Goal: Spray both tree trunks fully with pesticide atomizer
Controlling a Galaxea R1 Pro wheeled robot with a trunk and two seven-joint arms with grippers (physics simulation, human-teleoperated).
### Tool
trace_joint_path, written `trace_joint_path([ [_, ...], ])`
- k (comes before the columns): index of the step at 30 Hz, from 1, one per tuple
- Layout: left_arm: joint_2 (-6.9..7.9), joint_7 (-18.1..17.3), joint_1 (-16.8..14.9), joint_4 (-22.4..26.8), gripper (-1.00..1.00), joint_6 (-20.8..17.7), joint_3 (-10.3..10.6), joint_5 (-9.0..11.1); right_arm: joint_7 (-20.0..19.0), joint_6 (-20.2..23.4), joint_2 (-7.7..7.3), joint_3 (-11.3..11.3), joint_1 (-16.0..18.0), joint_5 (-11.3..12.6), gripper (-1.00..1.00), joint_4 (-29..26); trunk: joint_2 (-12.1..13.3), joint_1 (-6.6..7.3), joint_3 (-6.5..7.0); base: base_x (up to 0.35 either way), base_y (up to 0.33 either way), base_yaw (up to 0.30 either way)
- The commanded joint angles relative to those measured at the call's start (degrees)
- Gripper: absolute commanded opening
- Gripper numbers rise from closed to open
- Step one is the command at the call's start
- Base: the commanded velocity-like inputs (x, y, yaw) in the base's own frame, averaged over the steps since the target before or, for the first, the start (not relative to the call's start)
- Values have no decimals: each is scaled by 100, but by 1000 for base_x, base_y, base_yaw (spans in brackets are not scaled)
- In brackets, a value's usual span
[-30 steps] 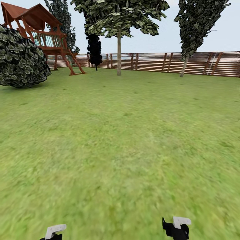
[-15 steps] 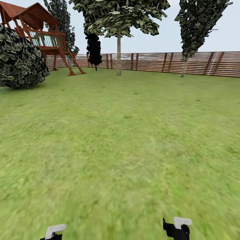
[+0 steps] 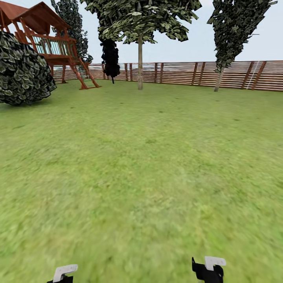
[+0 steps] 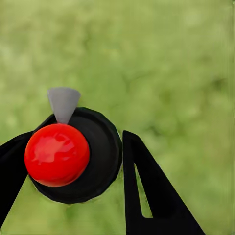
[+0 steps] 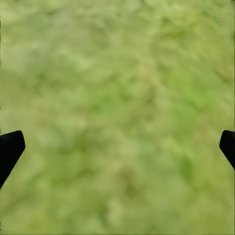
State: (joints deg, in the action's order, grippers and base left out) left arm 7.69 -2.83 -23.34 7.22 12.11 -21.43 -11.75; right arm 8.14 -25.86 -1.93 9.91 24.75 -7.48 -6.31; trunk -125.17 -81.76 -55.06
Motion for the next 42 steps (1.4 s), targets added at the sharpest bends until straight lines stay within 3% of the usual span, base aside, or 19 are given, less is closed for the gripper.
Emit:
trace_joint_path([
  [1,2,-25,-4,-4,-100,20,-51,-48,21,-16,4,38,4,-59,100,7,-2,-3,-5,339,0,0],
  [12,9,-25,-4,-2,-100,20,-47,-46,27,-16,9,38,5,-52,100,7,-2,-3,-5,339,0,-109],
  [42,4,-25,-4,-10,-100,20,-45,-46,22,-16,18,38,6,-55,100,7,-2,-3,22,339,0,26],
])
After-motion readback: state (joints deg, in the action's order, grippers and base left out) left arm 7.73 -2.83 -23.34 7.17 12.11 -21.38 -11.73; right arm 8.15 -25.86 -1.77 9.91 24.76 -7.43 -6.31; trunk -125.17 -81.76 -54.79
